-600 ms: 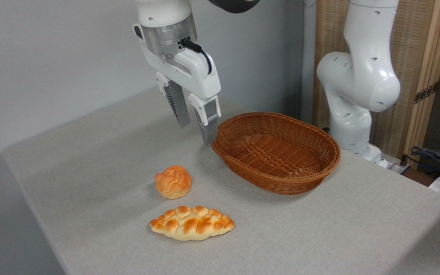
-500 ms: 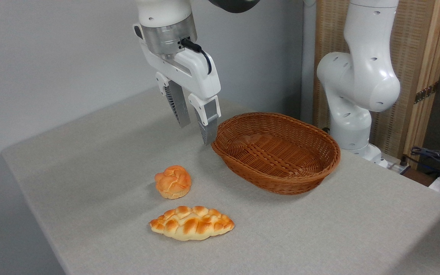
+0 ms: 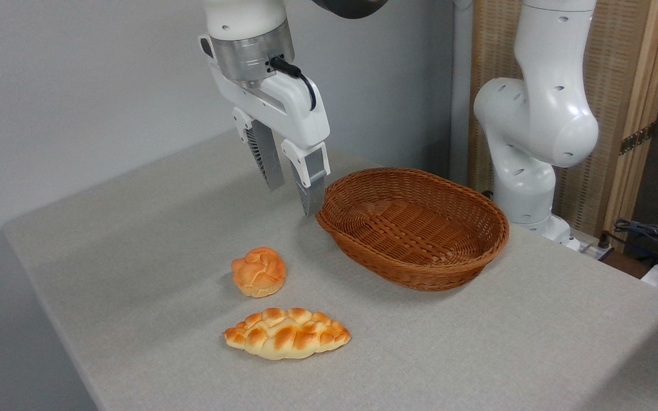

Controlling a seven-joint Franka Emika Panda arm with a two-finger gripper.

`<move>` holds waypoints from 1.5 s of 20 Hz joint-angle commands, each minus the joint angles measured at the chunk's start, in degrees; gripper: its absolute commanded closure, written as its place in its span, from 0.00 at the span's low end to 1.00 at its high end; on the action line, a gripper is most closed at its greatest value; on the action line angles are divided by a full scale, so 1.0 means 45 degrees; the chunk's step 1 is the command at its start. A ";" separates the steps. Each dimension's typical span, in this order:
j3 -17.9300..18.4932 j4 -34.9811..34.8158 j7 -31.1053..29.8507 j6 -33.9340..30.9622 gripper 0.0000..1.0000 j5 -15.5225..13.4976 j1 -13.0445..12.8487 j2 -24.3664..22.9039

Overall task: Put bread into the basket
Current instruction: 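Lower the gripper onto the small round orange bun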

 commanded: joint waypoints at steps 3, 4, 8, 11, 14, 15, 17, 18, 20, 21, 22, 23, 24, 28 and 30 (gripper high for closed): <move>0.0045 0.0046 0.0217 0.0820 0.00 0.0181 -0.0076 0.0165; 0.0045 -0.0052 0.0217 0.1171 0.00 0.0181 -0.0076 0.0184; -0.0032 -0.0638 0.0197 0.2520 0.00 0.0162 -0.0096 0.0339; -0.0247 -0.1047 0.0217 0.3009 0.00 0.0162 -0.0096 0.0536; -0.0656 -0.1749 0.0217 0.4100 0.00 0.0162 -0.0135 0.0692; -0.0716 -0.2023 0.0217 0.4433 0.00 0.0162 -0.0135 0.0692; -0.0988 -0.2395 0.0217 0.4883 0.00 0.0162 -0.0135 0.0847; -0.1067 -0.2493 0.0217 0.5040 0.00 0.0162 -0.0135 0.0926; -0.1184 -0.2669 0.0217 0.5178 0.00 0.0142 -0.0213 0.1160; -0.1262 -0.2728 0.0217 0.5333 0.00 0.0142 -0.0348 0.1277; -0.1263 -0.2864 0.0236 0.5567 0.00 0.0142 -0.0447 0.1375; -0.1263 -0.3020 0.0236 0.5801 0.00 0.0142 -0.0486 0.1414; -0.1263 -0.3060 0.0236 0.5920 0.00 0.0142 -0.0506 0.1453; -0.1283 -0.3100 0.0236 0.6505 0.00 0.0142 -0.0604 0.2000; -0.1283 -0.3100 0.0236 0.6585 0.00 0.0142 -0.0623 0.2176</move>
